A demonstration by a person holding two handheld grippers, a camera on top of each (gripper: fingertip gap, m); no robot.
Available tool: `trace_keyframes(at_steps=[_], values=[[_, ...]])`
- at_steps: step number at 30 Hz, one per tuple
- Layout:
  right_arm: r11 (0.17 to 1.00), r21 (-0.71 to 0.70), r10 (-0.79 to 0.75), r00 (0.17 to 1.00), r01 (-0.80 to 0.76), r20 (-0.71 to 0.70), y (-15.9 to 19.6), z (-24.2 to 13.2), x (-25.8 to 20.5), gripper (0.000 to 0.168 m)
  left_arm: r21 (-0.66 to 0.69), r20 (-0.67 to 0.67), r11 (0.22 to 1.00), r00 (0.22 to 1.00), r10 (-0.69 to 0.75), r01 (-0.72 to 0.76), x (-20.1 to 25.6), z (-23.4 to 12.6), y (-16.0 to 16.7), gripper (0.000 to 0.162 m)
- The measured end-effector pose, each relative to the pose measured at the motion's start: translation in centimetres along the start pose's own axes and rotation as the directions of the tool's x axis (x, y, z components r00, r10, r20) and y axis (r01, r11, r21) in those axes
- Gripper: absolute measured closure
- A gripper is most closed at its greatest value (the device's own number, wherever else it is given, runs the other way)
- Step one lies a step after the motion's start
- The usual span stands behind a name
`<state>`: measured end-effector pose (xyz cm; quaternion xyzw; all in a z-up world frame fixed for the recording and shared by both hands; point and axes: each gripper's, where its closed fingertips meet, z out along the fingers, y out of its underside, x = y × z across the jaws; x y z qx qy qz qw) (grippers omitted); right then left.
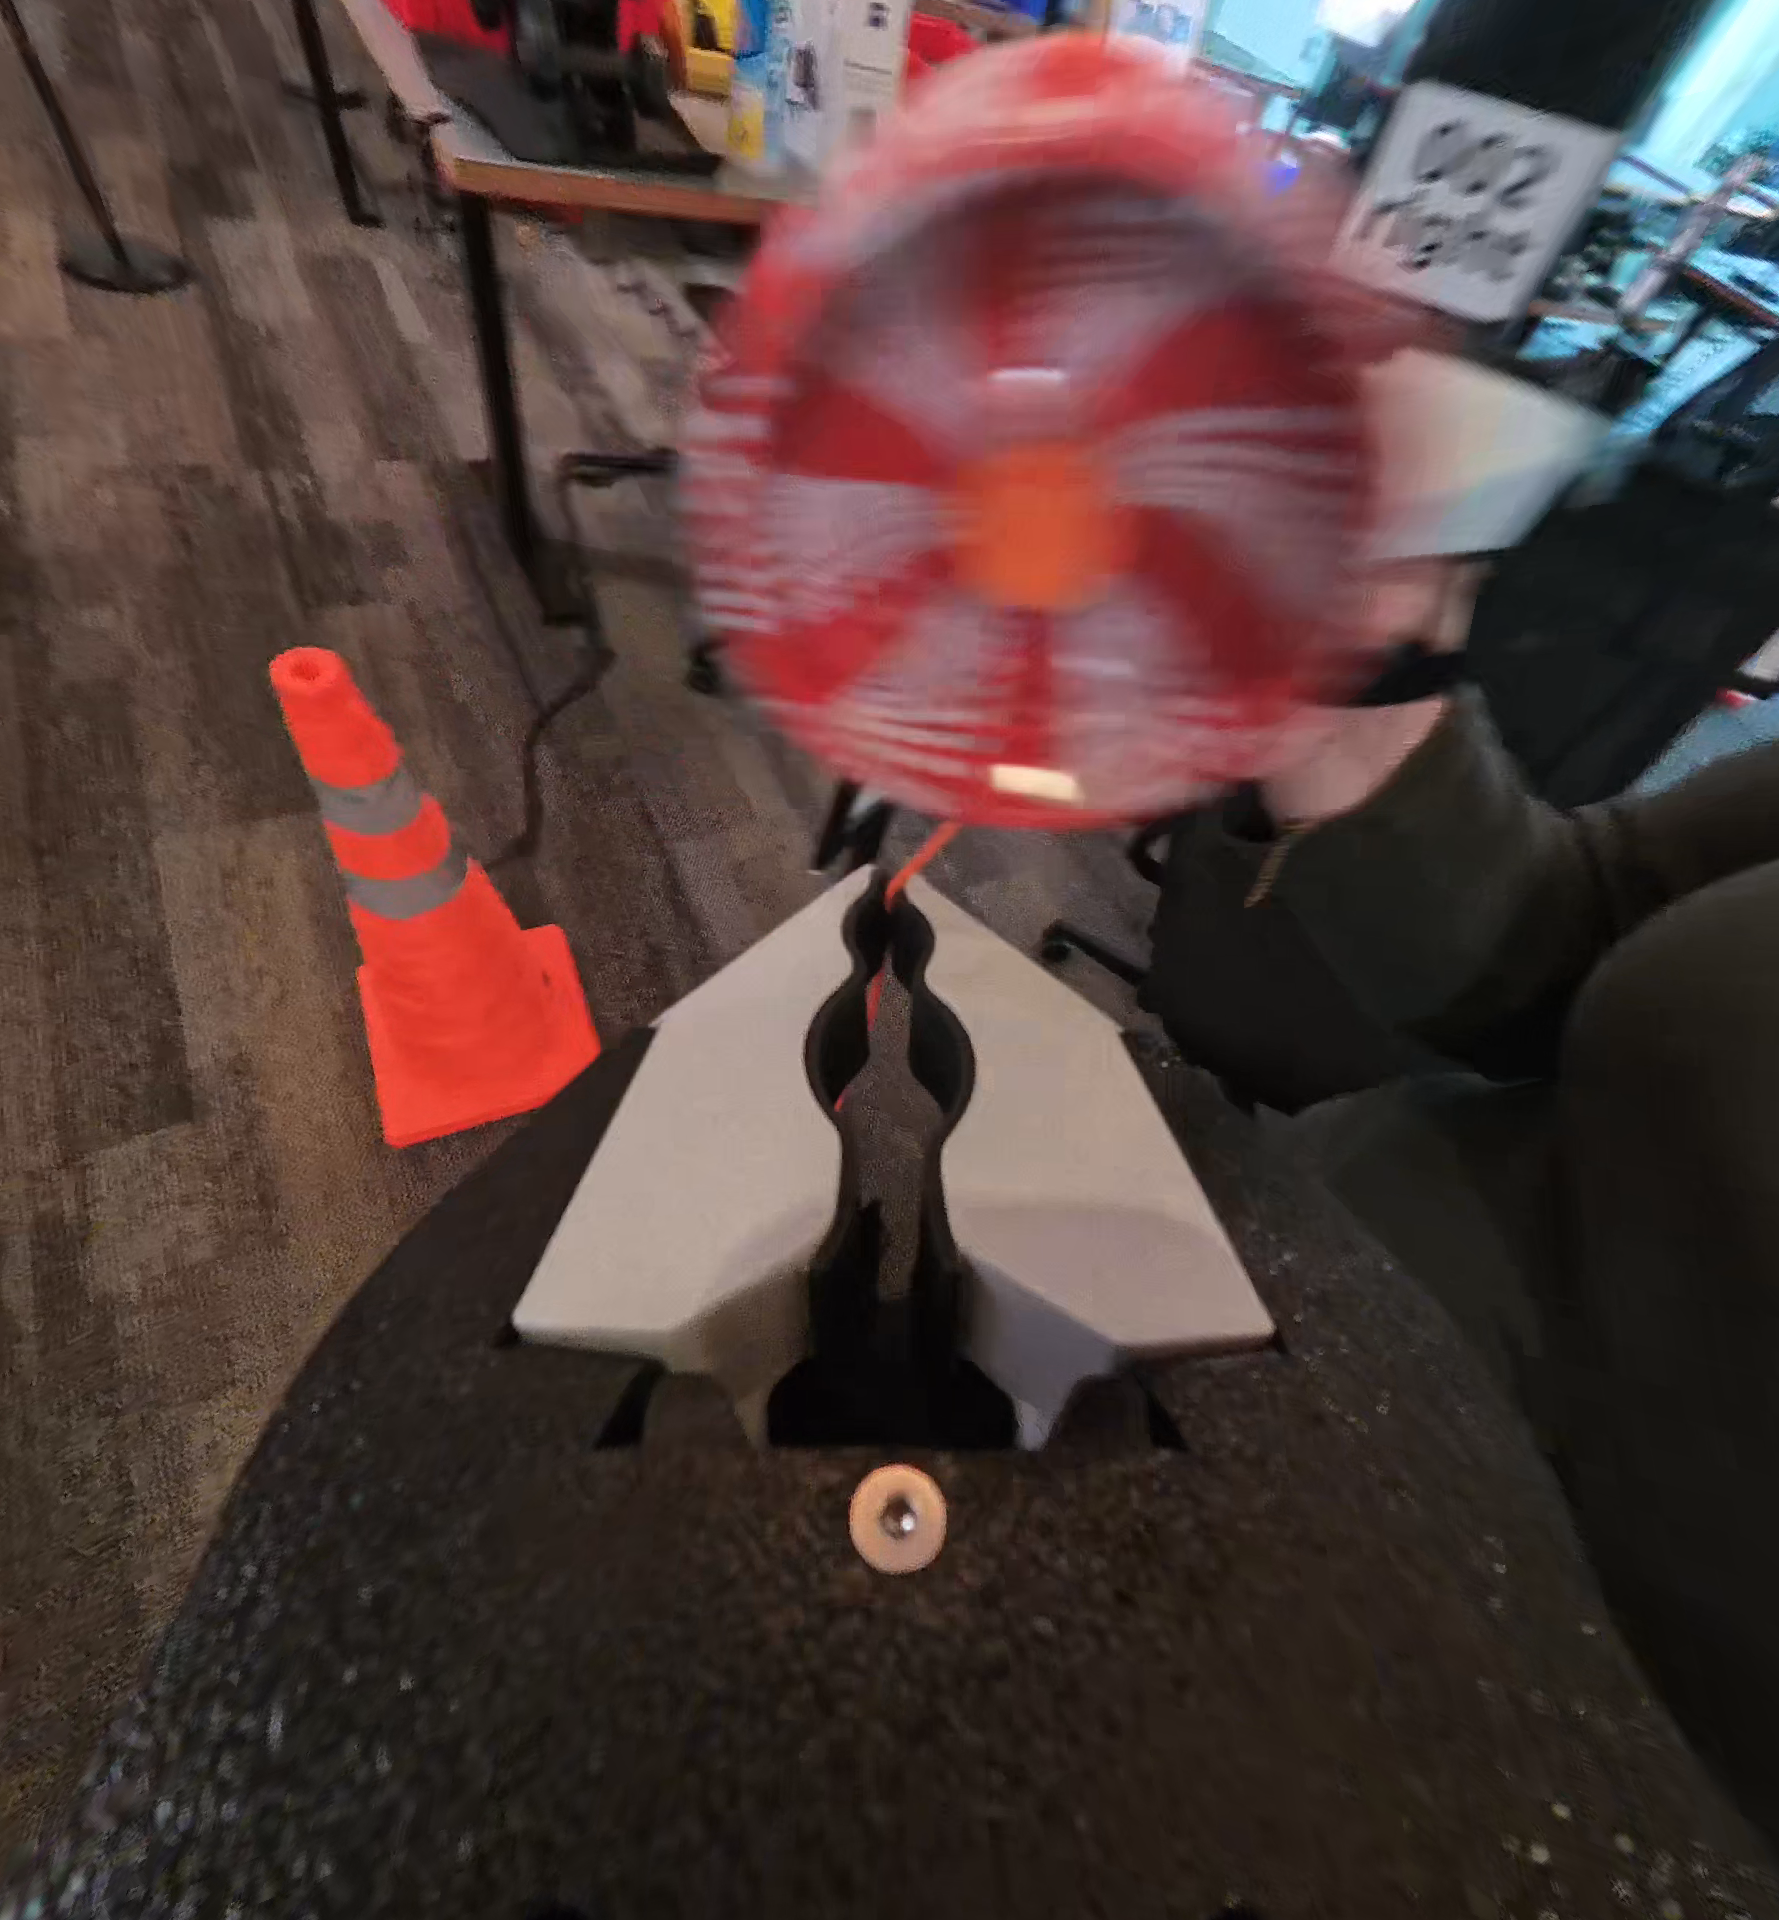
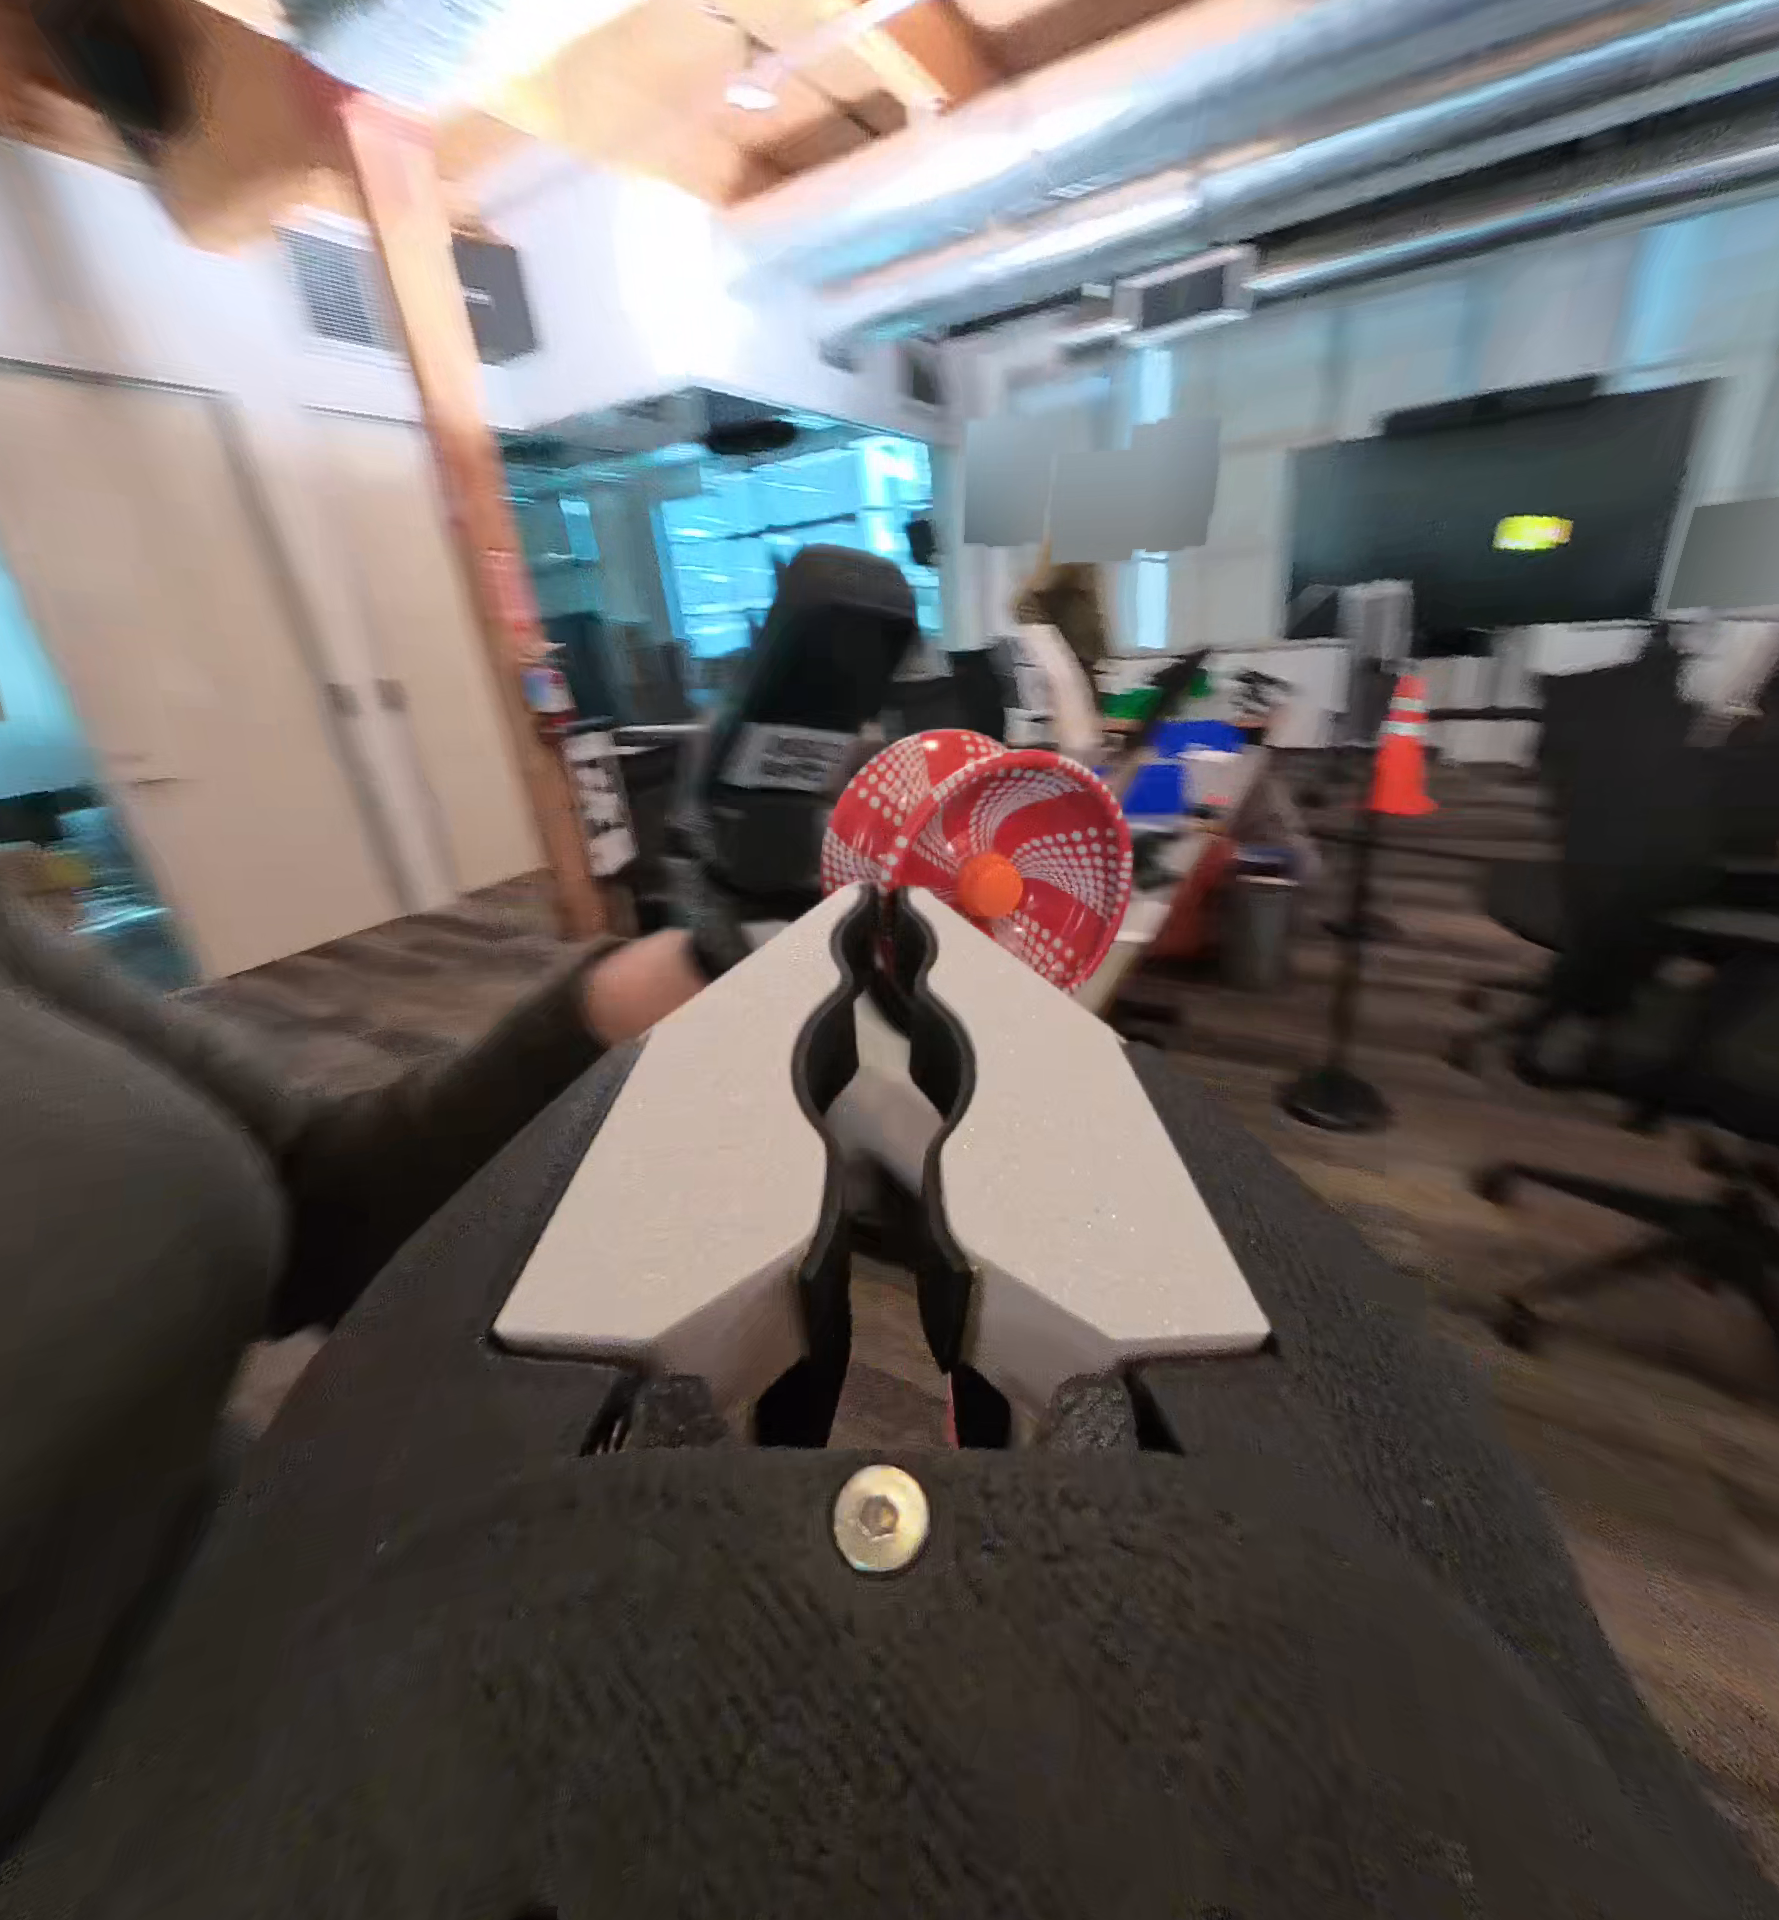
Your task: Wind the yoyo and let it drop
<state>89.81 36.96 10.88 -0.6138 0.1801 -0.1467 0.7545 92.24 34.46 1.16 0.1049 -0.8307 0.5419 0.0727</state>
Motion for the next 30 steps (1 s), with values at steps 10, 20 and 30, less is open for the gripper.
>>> trace_keyframes(at_steps=[10, 20, 30], values=[[0.839, -0.500, -0.262, 0.965, 0.214, -0.026, 8.3, -1.5, 1.8, 0.168, 0.221, 0.010, 0.975, 1.000, -0.029, 0.026, -0.8, -3.5, -3.3, 0.162], [0.997, -0.060, -0.044, 0.996, 0.049, 0.082, 1.6, -1.1, -1.7, 0.168, 0.097, 0.094, 0.995, 0.995, -0.010, 0.000, -2.5, 1.8, 1.9, 0.162], [0.877, -0.439, -0.259, 0.962, 0.194, -0.092, 7.2, -1.5, 2.2, 0.168, 0.180, 0.002, 0.983, 0.999, 0.043, -0.042, 1.5, -4.1, -4.0, 0.162]])
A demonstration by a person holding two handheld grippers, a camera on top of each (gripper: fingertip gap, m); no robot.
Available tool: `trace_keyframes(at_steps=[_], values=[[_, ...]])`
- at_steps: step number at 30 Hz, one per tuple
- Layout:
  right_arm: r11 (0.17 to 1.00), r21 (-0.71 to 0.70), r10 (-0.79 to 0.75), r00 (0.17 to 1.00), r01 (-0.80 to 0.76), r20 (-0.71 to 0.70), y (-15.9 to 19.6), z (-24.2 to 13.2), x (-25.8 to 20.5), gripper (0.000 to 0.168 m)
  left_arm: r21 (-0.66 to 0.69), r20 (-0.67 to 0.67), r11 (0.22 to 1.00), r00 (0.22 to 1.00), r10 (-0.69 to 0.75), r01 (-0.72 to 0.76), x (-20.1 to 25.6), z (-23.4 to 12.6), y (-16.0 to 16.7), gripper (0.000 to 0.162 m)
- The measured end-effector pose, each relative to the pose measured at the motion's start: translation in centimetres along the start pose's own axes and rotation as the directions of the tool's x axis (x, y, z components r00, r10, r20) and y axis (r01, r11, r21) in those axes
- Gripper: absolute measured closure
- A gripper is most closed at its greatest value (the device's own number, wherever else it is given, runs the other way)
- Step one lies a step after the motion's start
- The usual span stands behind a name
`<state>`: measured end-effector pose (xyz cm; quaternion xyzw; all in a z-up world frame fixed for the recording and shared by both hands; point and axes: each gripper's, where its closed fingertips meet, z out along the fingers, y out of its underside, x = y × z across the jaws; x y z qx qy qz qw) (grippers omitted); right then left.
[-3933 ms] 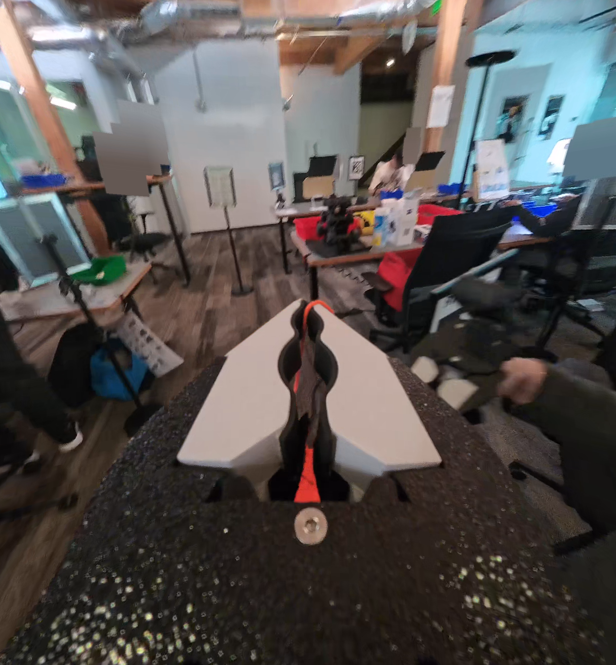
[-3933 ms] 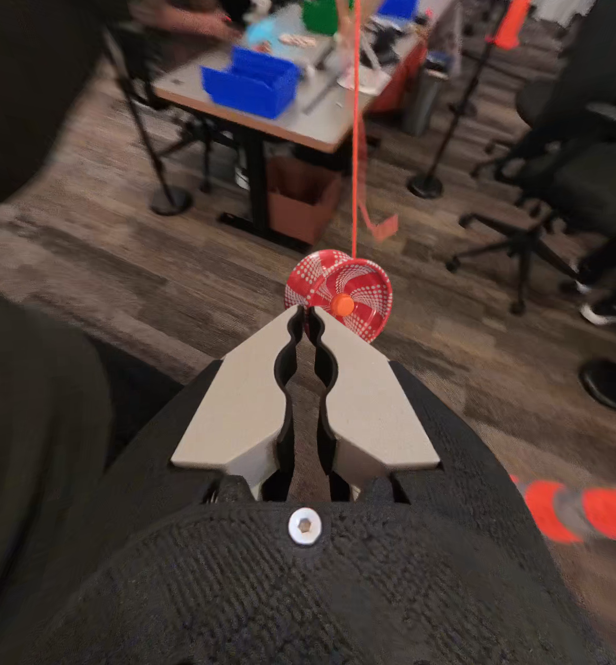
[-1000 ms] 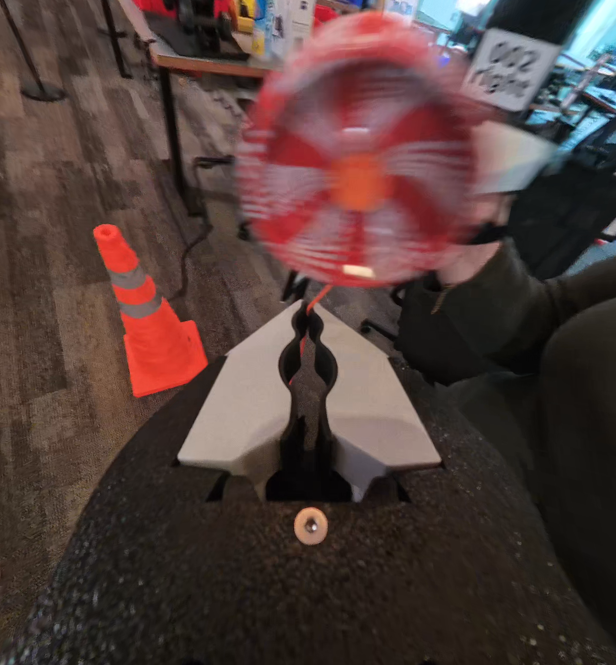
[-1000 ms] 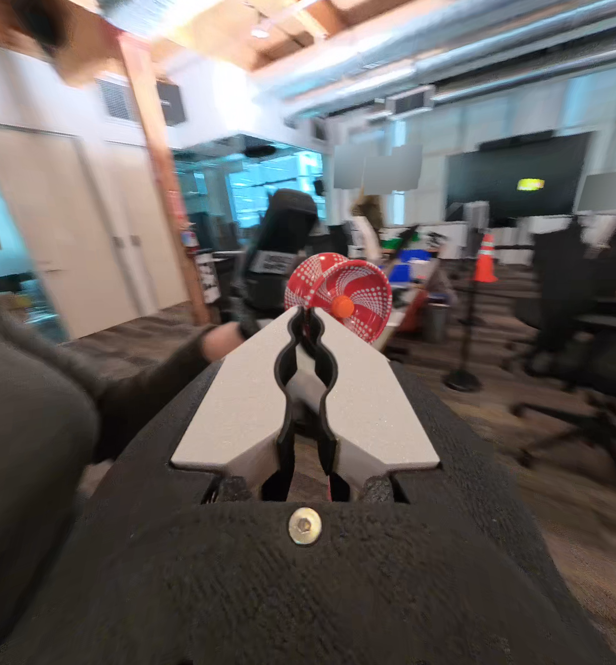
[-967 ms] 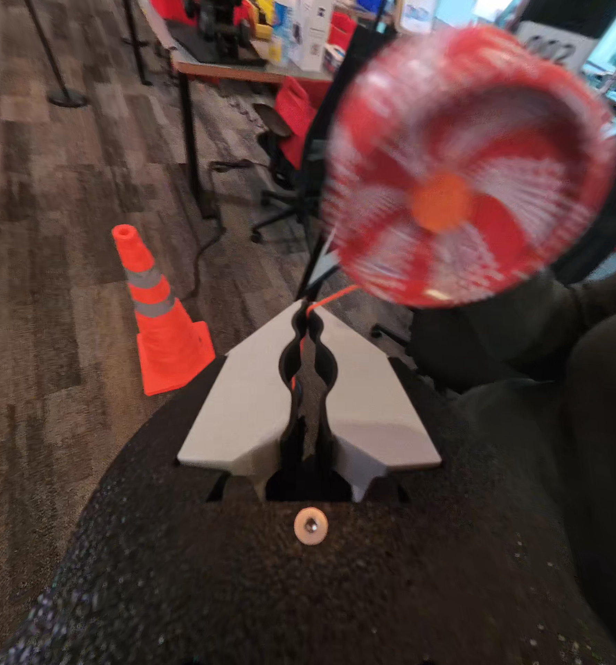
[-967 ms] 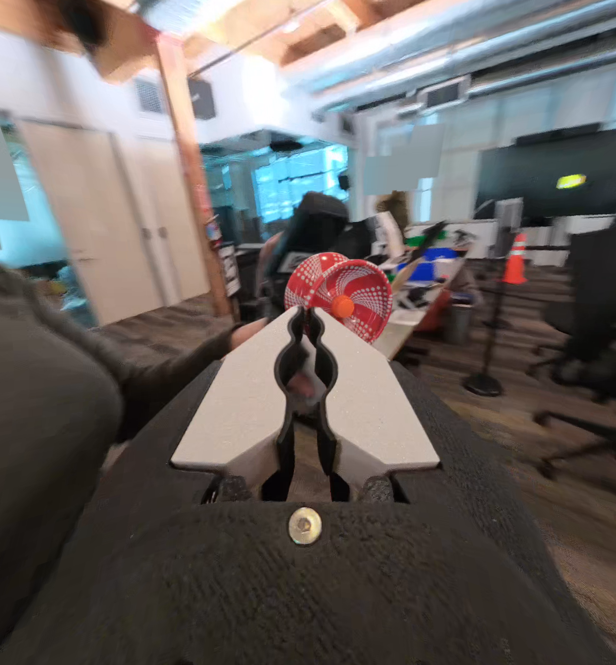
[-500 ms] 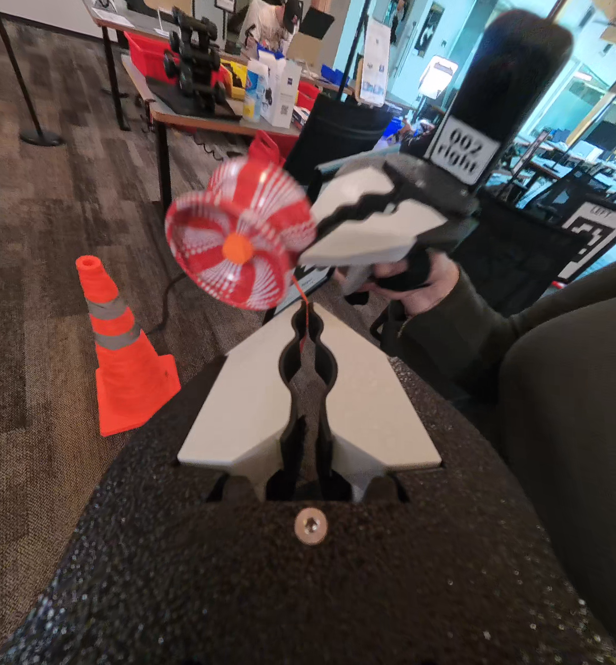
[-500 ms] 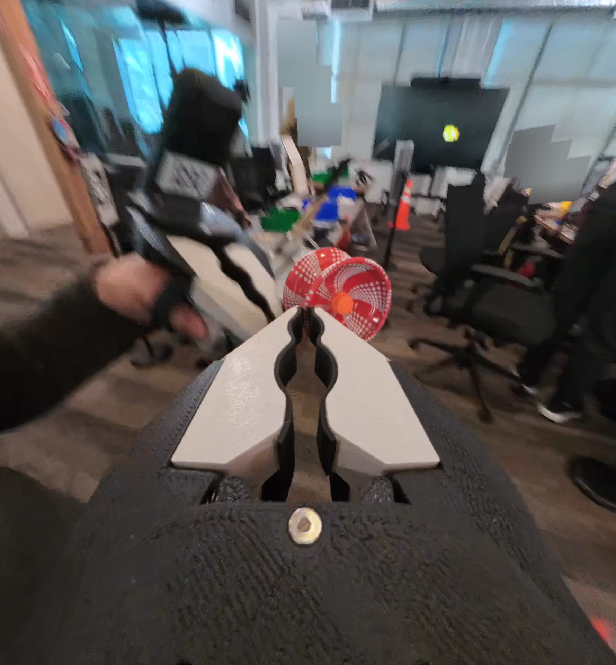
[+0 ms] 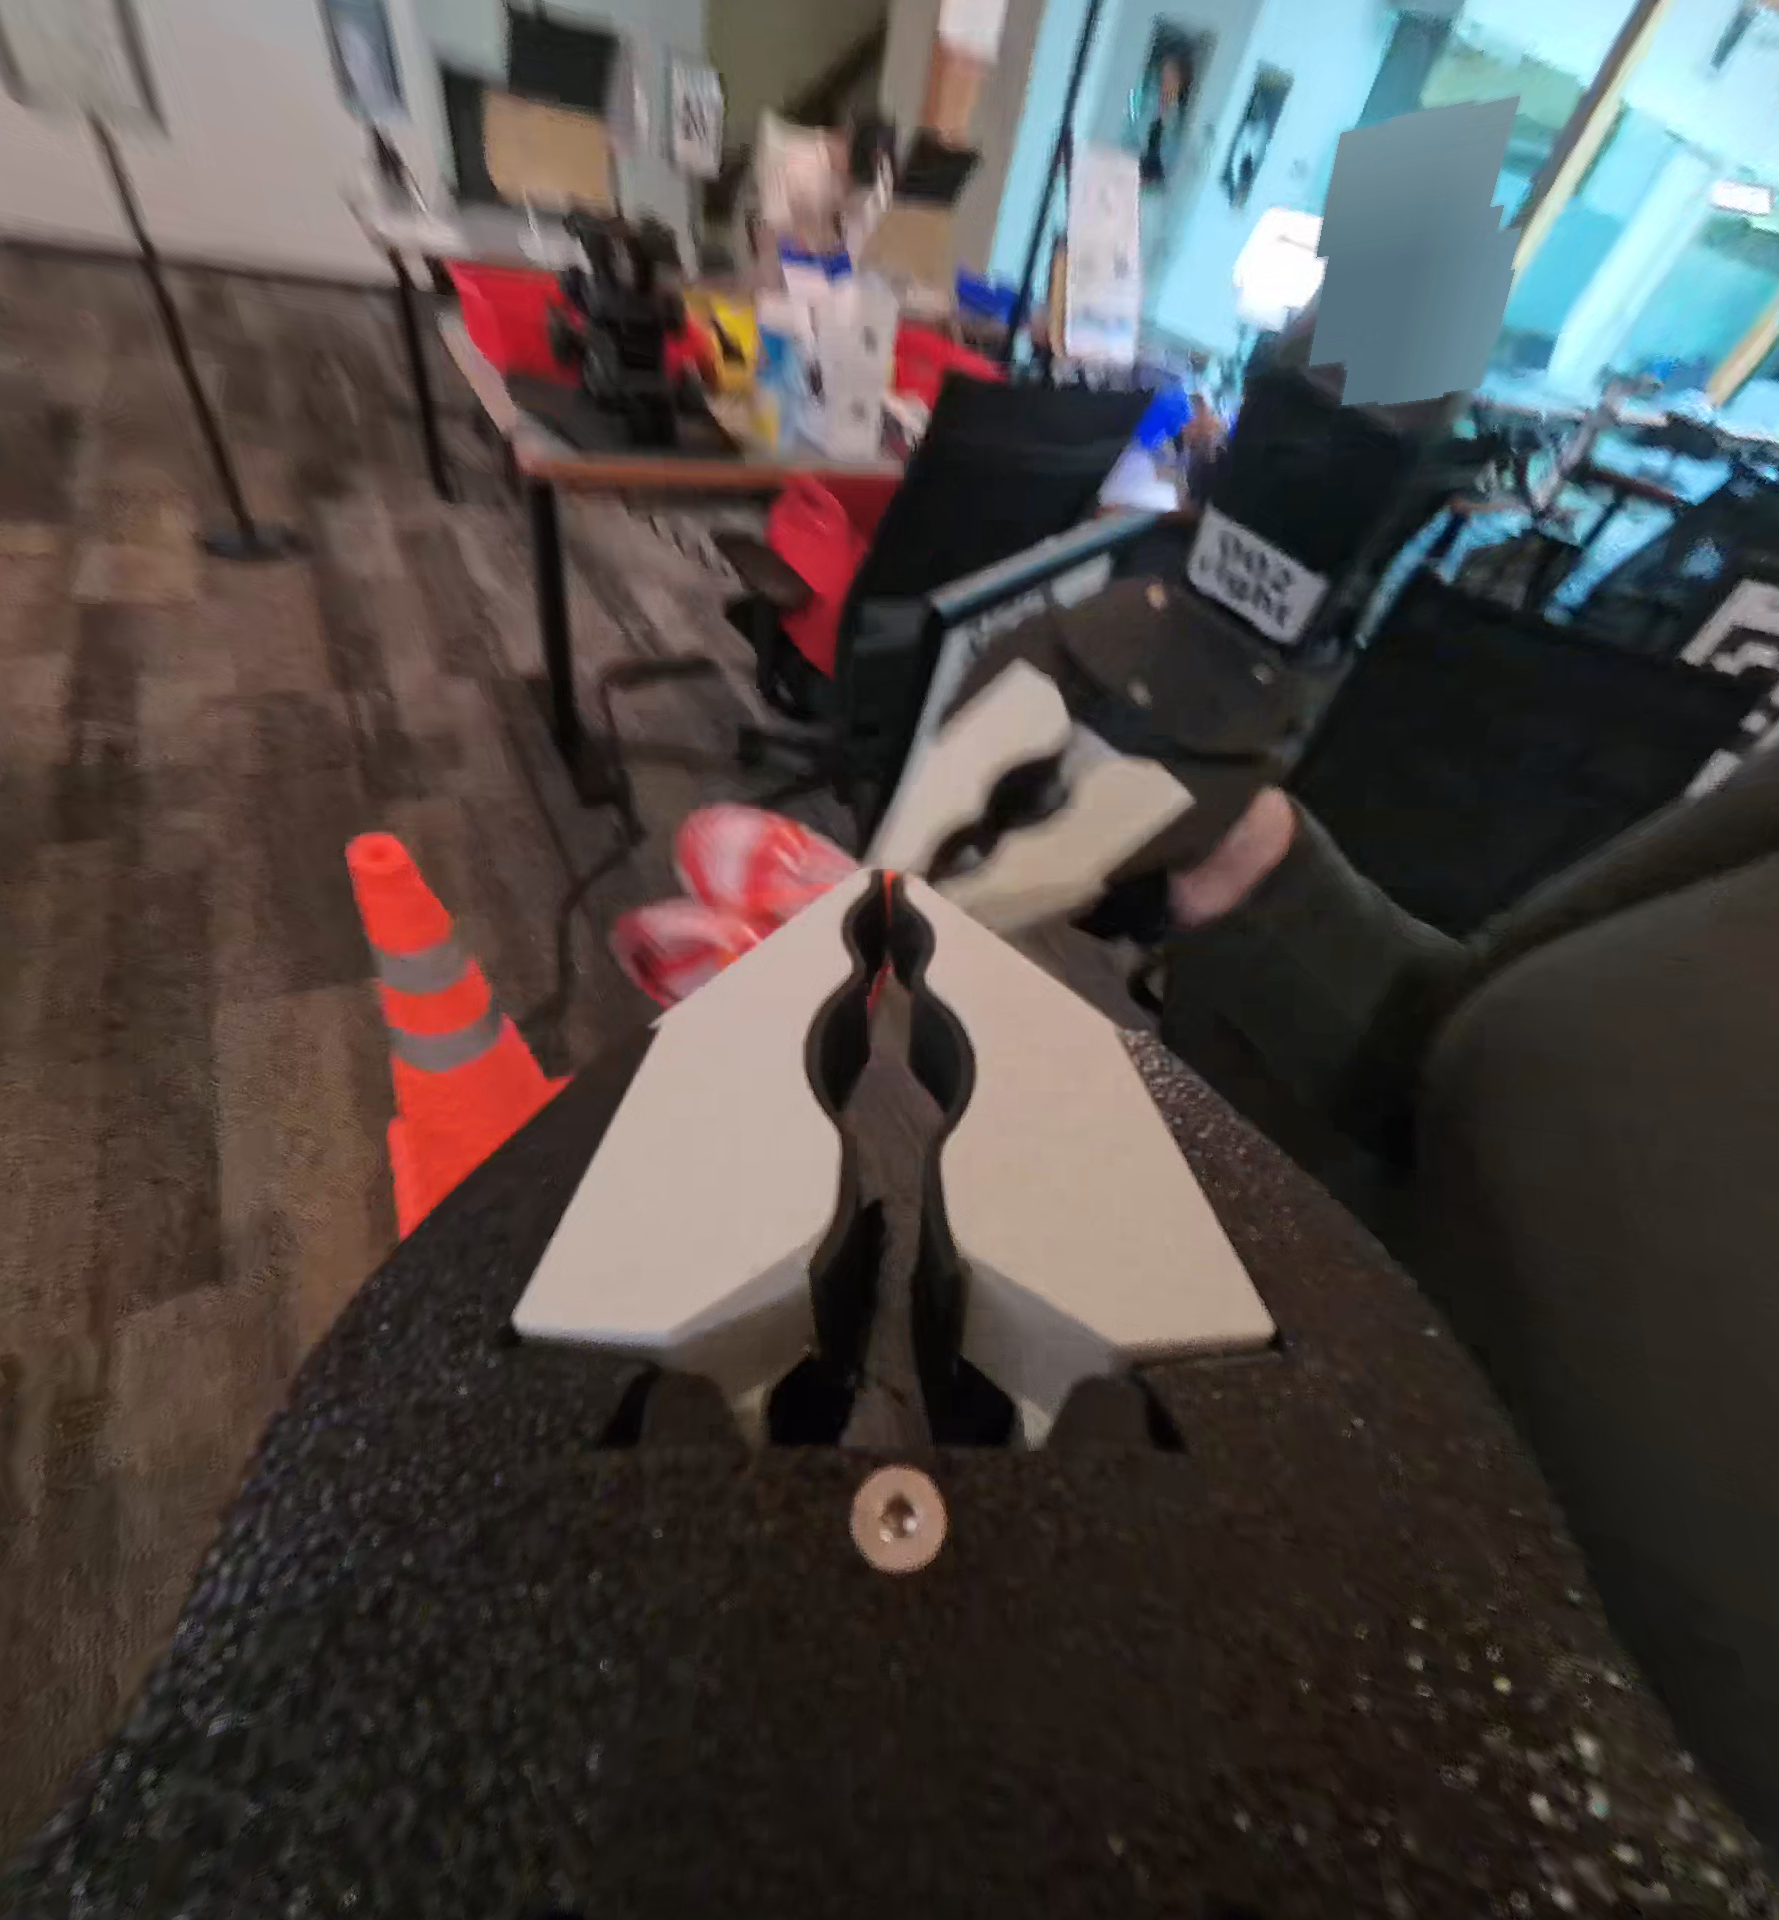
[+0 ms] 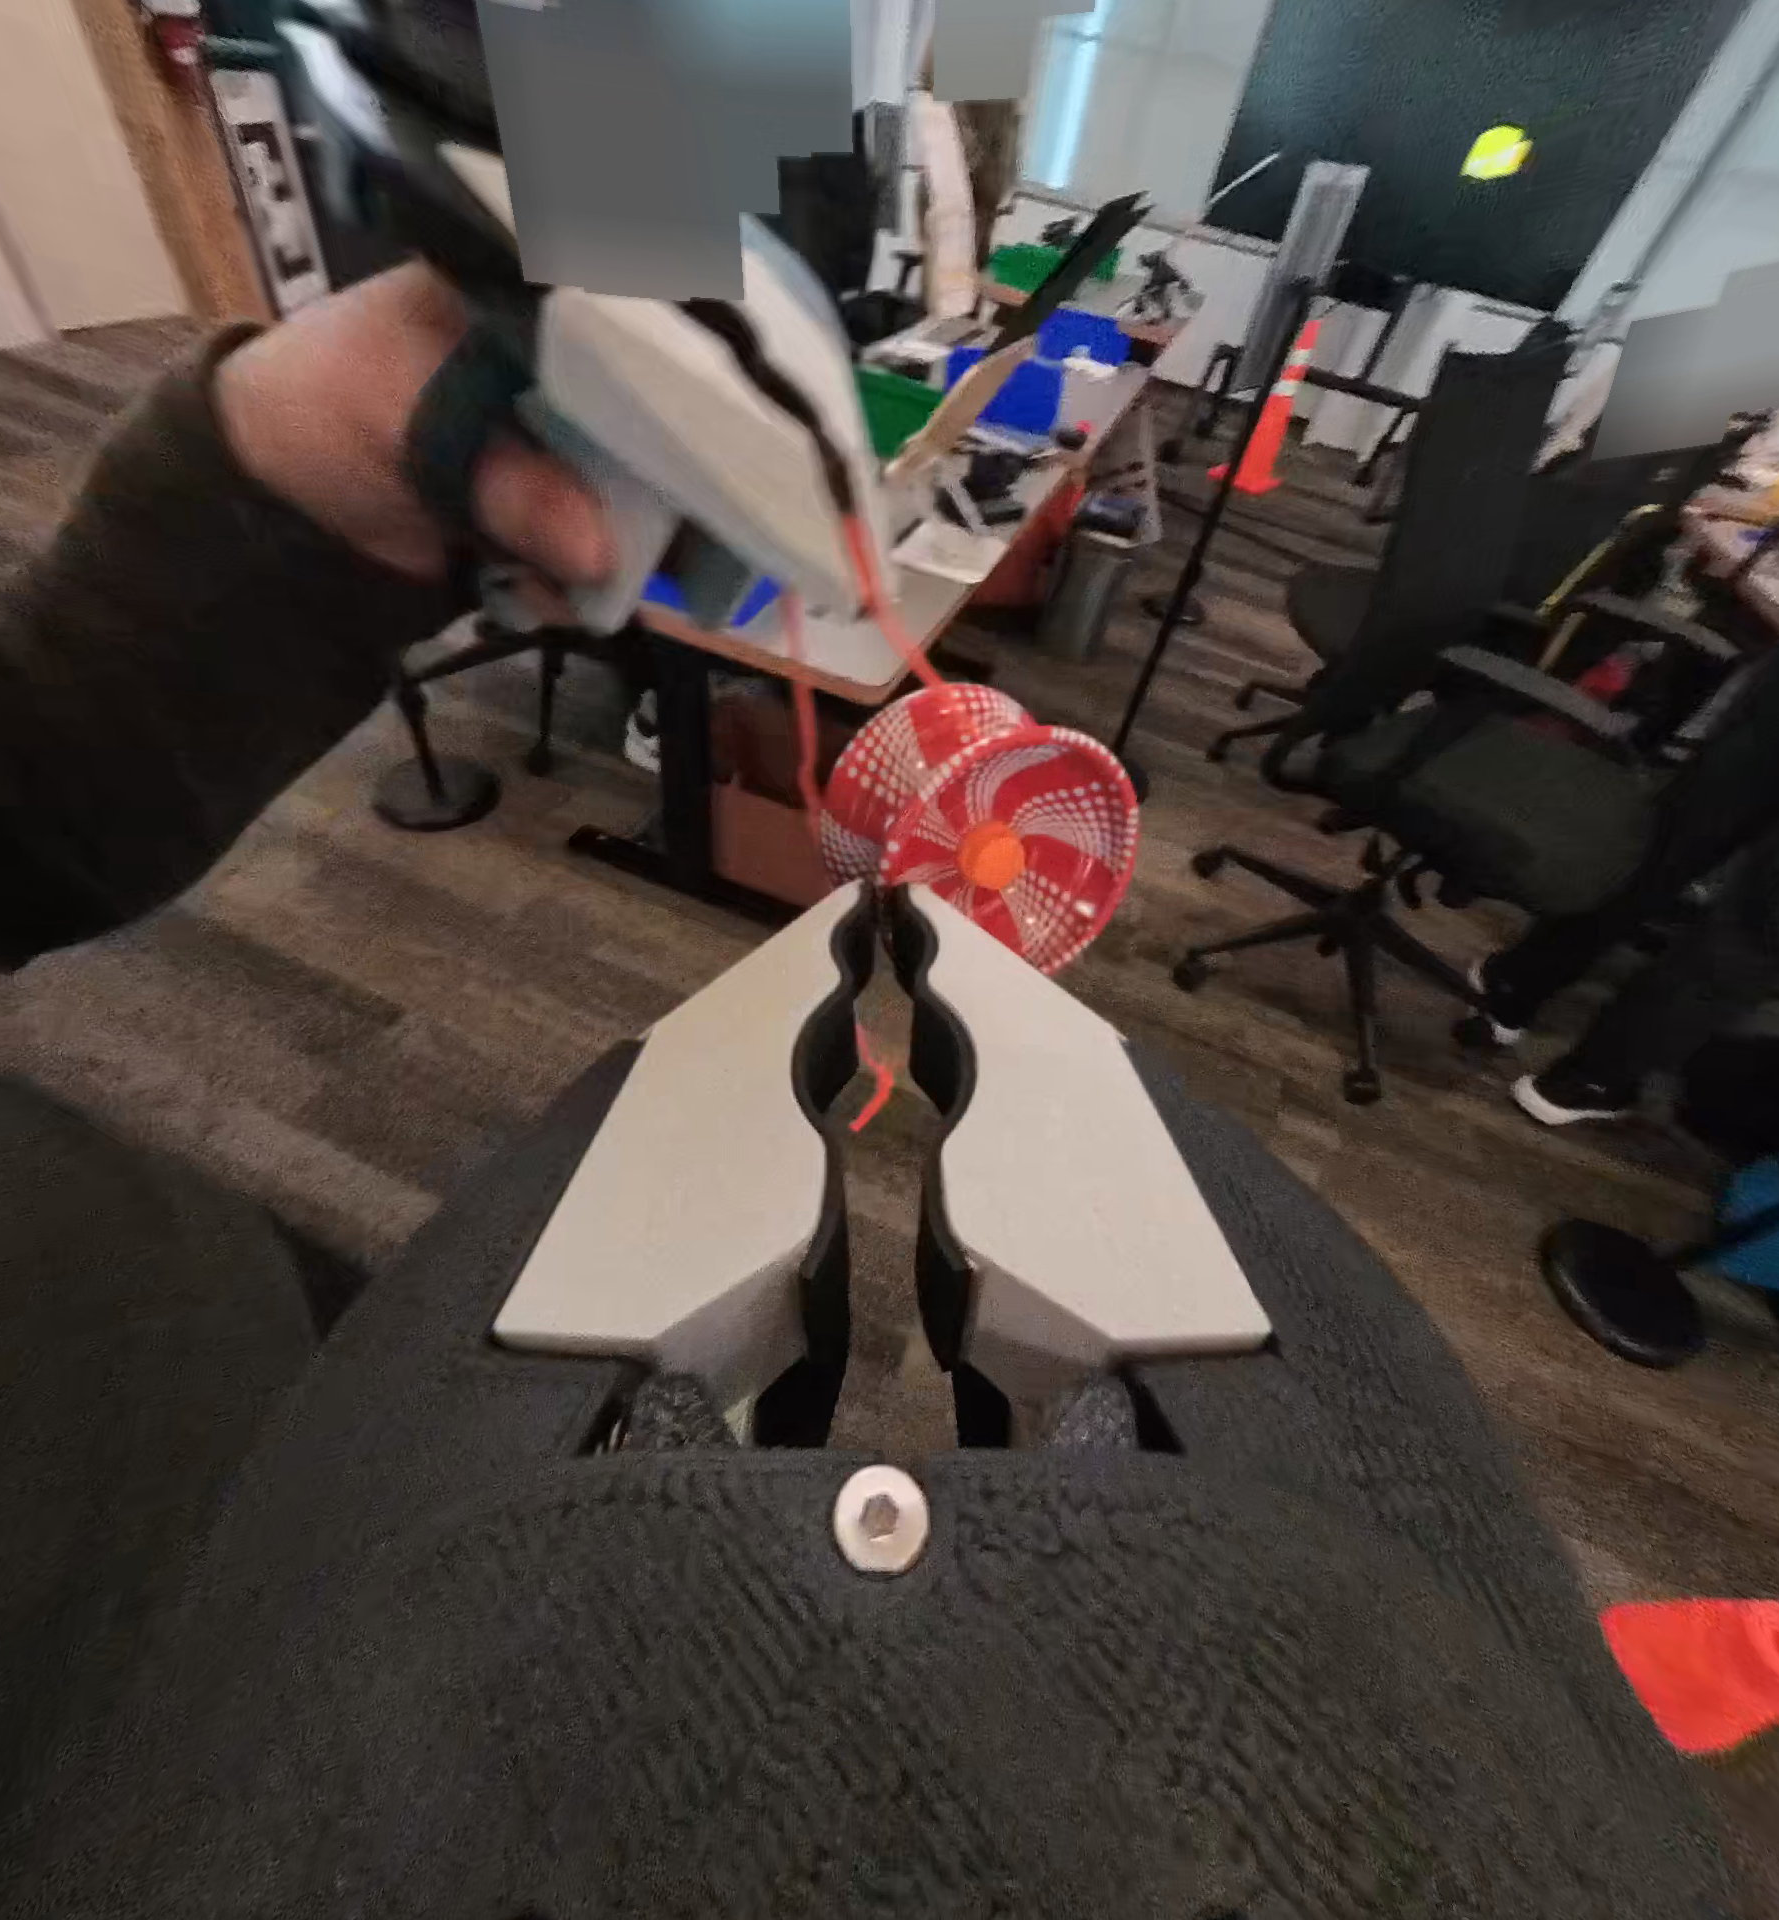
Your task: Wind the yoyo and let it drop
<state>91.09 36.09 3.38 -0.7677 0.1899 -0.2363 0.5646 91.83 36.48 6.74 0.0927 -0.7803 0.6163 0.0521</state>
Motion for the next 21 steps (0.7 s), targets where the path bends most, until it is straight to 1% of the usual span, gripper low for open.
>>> trace_keyframes(at_steps=[2, 3, 5, 6, 7, 8, 9, 11, 12, 13, 14, 16, 17, 19, 20, 21], values=[[0.993, 0.105, 0.055, 0.996, -0.046, -0.077, -1.7, -0.5, 1.4, 0.168, -0.114, -0.035, 0.993, 0.999, -0.029, 0.025, 1.3, 1.2, 2.1, 0.162], [0.979, 0.186, 0.099, 0.993, -0.085, -0.064, -2.9, -0.9, 1.6, 0.168, -0.153, -0.022, 0.988, 0.999, -0.030, 0.026, 1.1, 1.9, 3.3, 0.162], [0.931, 0.329, 0.143, 0.988, -0.157, 0.066, -5.3, -2.0, 0.3, 0.168, -0.218, 0.010, 0.975, 0.999, -0.045, 0.046, -0.2, 3.1, 5.8, 0.162], [0.911, 0.370, 0.130, 0.979, -0.180, 0.156, -6.2, -2.7, -0.8, 0.168, -0.231, 0.035, 0.971, 0.998, -0.051, 0.057, -1.2, 3.4, 6.8, 0.162], [0.910, 0.375, 0.098, 0.970, -0.178, 0.222, -6.5, -3.1, -1.9, 0.168, -0.216, 0.077, 0.975, 0.996, -0.040, 0.056, -2.5, 3.7, 7.1, 0.162], [0.926, 0.353, 0.048, 0.967, -0.137, 0.249, -6.1, -3.2, -2.9, 0.168, -0.182, 0.112, 0.982, 0.993, -0.036, 0.056, -3.7, 3.3, 7.0, 0.162], [0.951, 0.296, -0.004, 0.957, -0.086, 0.291, -5.3, -3.0, -4.1, 0.168, -0.124, 0.135, 0.991, 0.990, -0.037, 0.054, -4.4, 2.8, 6.1, 0.162], [0.986, 0.168, -0.055, 0.935, -0.005, 0.349, -3.1, -2.4, -5.9, 0.168, 0.014, 0.177, 1.000, 0.984, -0.001, -0.001, -4.8, 1.1, 2.8, 0.162], [0.994, 0.107, -0.058, 0.934, 0.021, 0.353, -2.0, -1.9, -6.2, 0.168, 0.051, 0.190, 0.998, 0.981, 0.031, -0.041, -4.5, 0.2, 1.3, 0.162], [0.998, 0.051, -0.050, 0.944, 0.035, 0.328, -1.0, -1.3, -5.7, 0.168, 0.064, 0.191, 0.995, 0.980, 0.065, -0.078, -3.8, -0.4, 0.1, 0.162], [0.999, 0.004, -0.045, 0.961, 0.045, 0.271, -0.2, -0.7, -4.7, 0.167, 0.049, 0.176, 0.994, 0.980, 0.089, -0.099, -2.9, -0.6, -0.6, 0.162], [0.998, -0.046, -0.036, 0.989, 0.042, 0.141, 0.6, 0.1, -2.3, 0.168, -0.013, 0.104, 0.994, 0.988, 0.110, -0.109, -0.5, -0.3, -0.8, 0.162], [0.998, -0.055, -0.032, 0.997, 0.036, 0.071, 0.7, 0.3, -1.1, 0.168, -0.060, 0.063, 0.994, 0.993, 0.097, -0.093, 0.7, 0.1, -0.1, 0.162], [1.000, 0.014, 0.020, 0.997, -0.019, -0.071, -0.3, 0.0, 1.4, 0.168, -0.189, 0.032, 0.981, 0.999, 0.043, -0.037, 1.6, 0.9, 2.5, 0.162], [0.995, 0.085, 0.064, 0.994, -0.057, -0.087, -1.2, -0.4, 1.9, 0.168, -0.234, 0.039, 0.972, 0.999, 0.014, -0.004, 1.4, 1.3, 3.9, 0.162], [0.982, 0.160, 0.110, 0.992, -0.099, -0.064, -2.3, -0.8, 1.8, 0.168, -0.256, 0.041, 0.967, 0.999, -0.008, 0.019, 0.9, 1.9, 5.1, 0.162]])
